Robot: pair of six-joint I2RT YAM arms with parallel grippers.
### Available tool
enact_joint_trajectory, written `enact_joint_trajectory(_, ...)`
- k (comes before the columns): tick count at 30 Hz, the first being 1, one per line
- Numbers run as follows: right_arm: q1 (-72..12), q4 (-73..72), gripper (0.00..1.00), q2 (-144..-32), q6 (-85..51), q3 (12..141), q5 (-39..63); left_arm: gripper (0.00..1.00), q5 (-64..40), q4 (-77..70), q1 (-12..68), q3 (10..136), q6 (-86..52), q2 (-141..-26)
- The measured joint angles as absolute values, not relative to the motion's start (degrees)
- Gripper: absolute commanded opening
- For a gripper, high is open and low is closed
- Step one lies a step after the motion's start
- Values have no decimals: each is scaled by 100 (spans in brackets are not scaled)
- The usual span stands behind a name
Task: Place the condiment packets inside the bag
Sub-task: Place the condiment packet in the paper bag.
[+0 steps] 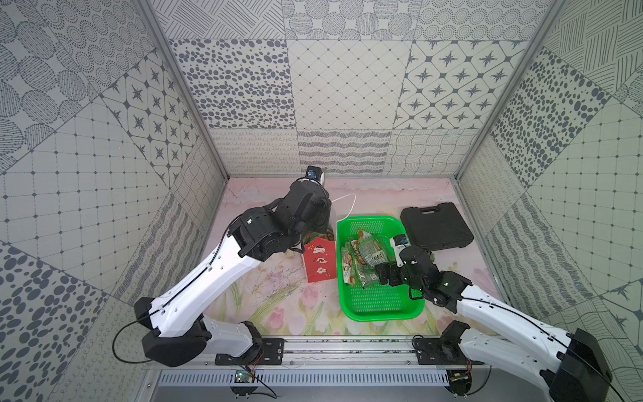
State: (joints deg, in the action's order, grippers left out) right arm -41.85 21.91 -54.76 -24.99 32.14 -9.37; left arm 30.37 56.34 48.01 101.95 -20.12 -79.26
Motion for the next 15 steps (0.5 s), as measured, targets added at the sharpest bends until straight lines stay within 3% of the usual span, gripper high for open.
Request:
enact_joint_trajectory(4, -4206, 2189, 81, -5551, -2333, 3238, -961, 0, 2644, 6112, 4397, 10569, -2152, -8440)
enact_joint_trajectory(15, -4274, 2145, 79, -5911, -1900, 3428, -1061, 1, 1345, 7078, 4082, 10556, -2300, -8923)
